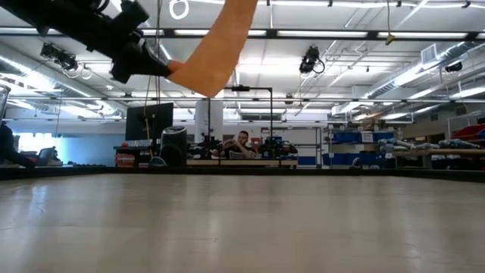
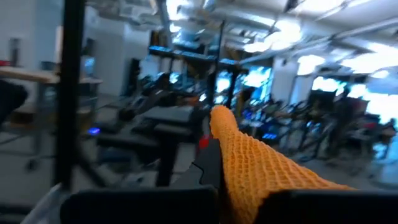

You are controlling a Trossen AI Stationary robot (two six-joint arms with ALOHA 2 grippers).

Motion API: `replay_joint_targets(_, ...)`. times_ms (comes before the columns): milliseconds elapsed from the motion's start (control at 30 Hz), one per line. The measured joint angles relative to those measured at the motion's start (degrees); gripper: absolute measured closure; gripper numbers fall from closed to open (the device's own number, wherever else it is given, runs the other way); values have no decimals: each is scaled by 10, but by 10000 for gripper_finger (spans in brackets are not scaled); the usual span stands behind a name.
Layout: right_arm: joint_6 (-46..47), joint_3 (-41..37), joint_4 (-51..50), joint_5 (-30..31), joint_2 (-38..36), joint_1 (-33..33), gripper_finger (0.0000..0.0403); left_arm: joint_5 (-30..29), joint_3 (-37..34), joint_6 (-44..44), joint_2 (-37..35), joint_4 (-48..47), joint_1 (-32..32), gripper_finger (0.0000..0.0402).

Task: Roll bandage
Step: Roll the orange bandage

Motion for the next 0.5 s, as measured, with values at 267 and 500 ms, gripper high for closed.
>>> replay_joint_targets(267, -43, 61, 2, 33, 0, -43, 401, 31, -24, -25, 21, 32, -1, 391)
replay_joint_targets(500, -65, 105, 1, 34, 0, -82, 401, 66, -24, -40, 102, 78, -19, 391)
